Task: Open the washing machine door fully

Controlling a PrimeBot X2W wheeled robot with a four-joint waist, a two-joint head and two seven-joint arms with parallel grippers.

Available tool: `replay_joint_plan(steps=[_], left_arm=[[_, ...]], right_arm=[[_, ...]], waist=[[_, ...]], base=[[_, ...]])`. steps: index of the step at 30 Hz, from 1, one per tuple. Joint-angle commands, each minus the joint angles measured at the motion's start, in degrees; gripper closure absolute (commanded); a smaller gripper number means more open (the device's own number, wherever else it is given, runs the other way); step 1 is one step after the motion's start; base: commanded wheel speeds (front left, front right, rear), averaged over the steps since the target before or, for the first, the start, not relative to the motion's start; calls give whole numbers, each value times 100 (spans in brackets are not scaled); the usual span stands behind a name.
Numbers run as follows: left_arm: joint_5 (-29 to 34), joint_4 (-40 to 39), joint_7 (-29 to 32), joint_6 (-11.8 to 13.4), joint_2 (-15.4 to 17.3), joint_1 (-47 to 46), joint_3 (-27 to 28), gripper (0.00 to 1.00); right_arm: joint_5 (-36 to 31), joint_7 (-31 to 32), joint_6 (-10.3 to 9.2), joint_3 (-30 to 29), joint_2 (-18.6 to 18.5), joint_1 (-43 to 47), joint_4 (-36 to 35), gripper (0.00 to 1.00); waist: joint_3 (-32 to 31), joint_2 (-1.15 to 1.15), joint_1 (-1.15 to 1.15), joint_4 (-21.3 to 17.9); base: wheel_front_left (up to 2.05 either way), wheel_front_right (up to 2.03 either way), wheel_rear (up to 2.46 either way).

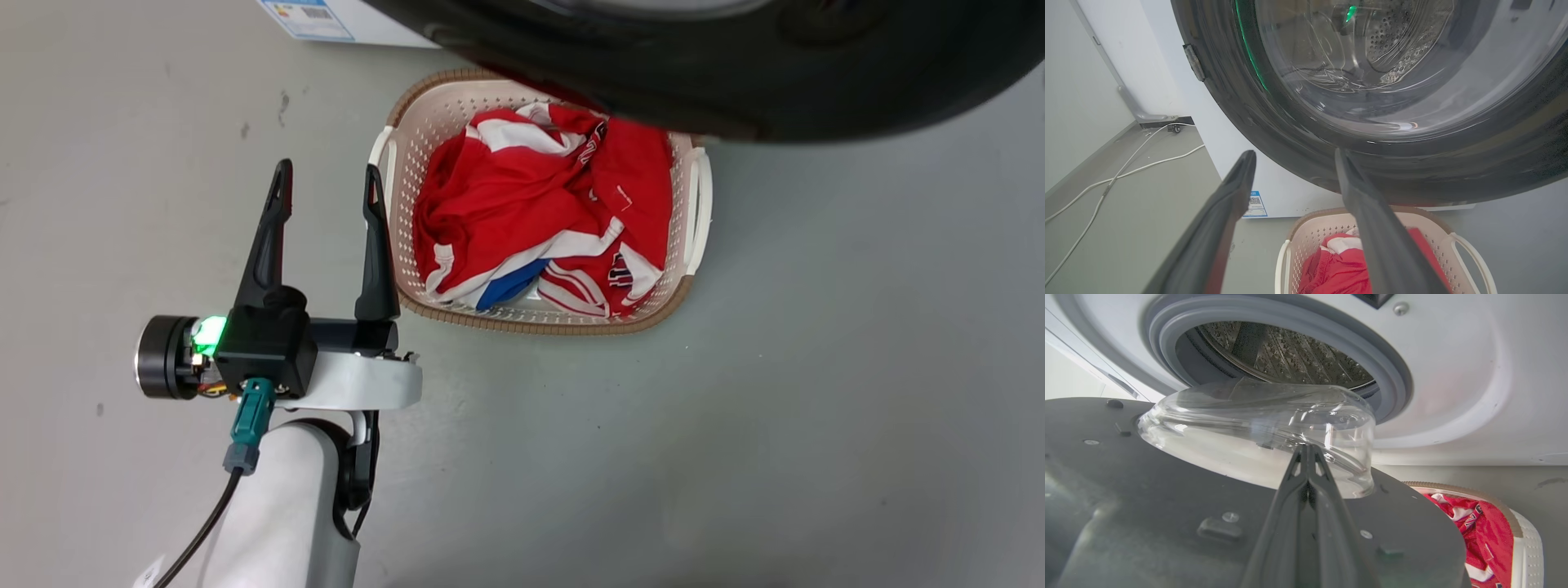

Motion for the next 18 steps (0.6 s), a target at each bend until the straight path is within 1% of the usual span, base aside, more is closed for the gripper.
replay_joint_plan(steps=[1,9,14,18], left_arm=[[39,14,-16,-7,-6,105,30,0],[47,65,-16,-66,-3,225,53,0],[29,78,-16,-72,-6,297,49,0],[33,99,-16,-65,-7,343,52,0]], right_arm=[[37,113,14,123,115,223,-196,100],[290,423,14,345,356,982,-854,100],[347,662,14,569,392,1484,-1261,100],[410,737,14,664,460,1767,-1472,100]], waist=[[-83,0,0,-48],[-333,0,0,-90],[-501,0,0,-43],[-614,0,0,-27]], base=[[0,0,0],[0,0,0],[0,0,0],[0,0,0]])
